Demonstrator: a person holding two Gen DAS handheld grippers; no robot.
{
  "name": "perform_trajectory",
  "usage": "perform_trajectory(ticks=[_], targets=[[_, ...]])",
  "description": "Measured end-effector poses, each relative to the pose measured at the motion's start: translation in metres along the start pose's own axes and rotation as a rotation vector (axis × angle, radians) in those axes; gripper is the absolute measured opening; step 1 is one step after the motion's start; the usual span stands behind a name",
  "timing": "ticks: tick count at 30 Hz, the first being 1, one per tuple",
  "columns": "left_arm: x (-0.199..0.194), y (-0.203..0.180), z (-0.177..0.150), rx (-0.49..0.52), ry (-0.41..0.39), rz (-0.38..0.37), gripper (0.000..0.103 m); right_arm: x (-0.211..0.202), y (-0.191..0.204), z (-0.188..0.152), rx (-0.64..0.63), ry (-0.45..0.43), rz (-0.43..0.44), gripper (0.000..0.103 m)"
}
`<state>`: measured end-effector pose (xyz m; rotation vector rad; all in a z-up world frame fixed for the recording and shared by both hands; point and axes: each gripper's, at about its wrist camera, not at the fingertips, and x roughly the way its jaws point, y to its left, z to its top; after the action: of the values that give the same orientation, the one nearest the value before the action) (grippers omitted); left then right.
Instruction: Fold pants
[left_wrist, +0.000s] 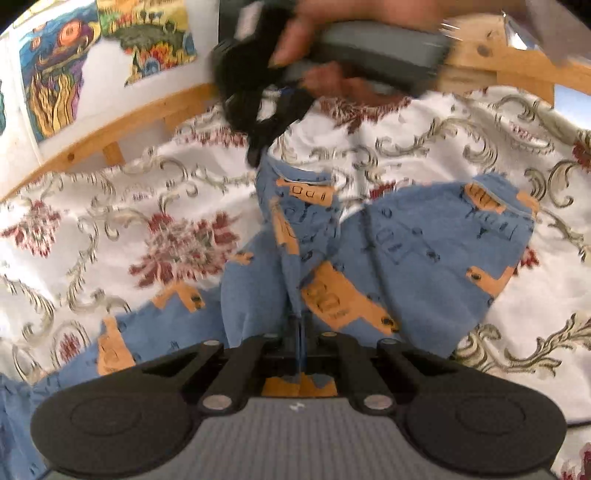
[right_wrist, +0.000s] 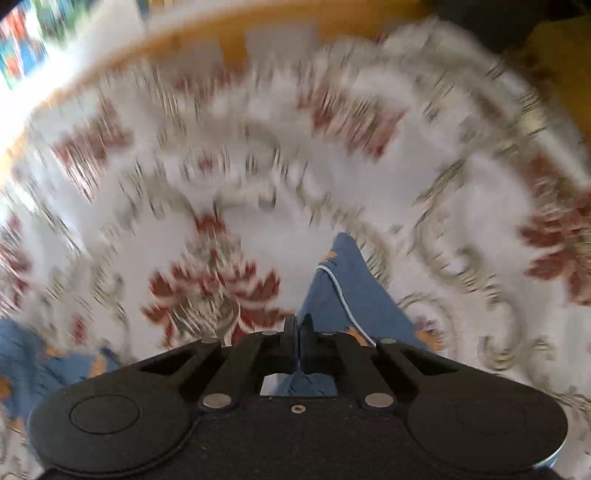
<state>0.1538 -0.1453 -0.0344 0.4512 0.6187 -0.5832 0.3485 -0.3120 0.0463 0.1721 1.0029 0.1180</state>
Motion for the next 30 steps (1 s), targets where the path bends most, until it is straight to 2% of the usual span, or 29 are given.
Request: perform_trajectory(ticks=[2,4,7,9,12,15,17,20,23,26,30], targets=[[-0.009,0.002,0.007,0.018,-0.034,-0.026,0.000,-0.046,-0.022,-0.019,0.065,-0.146,0.051,0.000],[-0.020,0.002,0.014,0.058,-0.069,-0.066,0.000,-0.092,-0.044,-0.052,0.125,-0.296,0.056,0.000],[-0.032,-0.002,0.019,0.126,-0.085,-0.138,0.000,-0.135,-0.076,-0.119,0.278,-0.416,0.017,0.000],[-0.035,-0.009,0.017,0.181,-0.066,-0.171,0.000,-0.141,-0.090,-0.169,0.389,-0.417,-0.030,0.000],[-0.029,-0.025,0.001,0.287,-0.013,-0.195,0.000,-0.126,-0.100,-0.227,0.483,-0.360,-0.110,0.000],[-0.017,-0.038,-0.017,0.316,0.051,-0.218,0.000,-0.105,-0.106,-0.259,0.564,-0.299,-0.117,0.000],[-0.014,-0.042,-0.023,0.326,0.061,-0.212,0.000,-0.100,-0.105,-0.261,0.576,-0.279,-0.112,0.002],[-0.014,-0.042,-0.025,0.319,0.063,-0.210,0.000,-0.105,-0.093,-0.255,0.507,-0.306,-0.138,0.020],[-0.015,-0.041,-0.025,0.325,0.062,-0.201,0.000,-0.110,-0.094,-0.260,0.499,-0.323,-0.145,0.030],[-0.016,-0.042,-0.024,0.327,0.062,-0.194,0.000,-0.110,-0.105,-0.265,0.548,-0.327,-0.157,0.031],[-0.015,-0.043,-0.025,0.328,0.065,-0.191,0.000,-0.113,-0.132,-0.270,0.655,-0.347,-0.121,0.033]])
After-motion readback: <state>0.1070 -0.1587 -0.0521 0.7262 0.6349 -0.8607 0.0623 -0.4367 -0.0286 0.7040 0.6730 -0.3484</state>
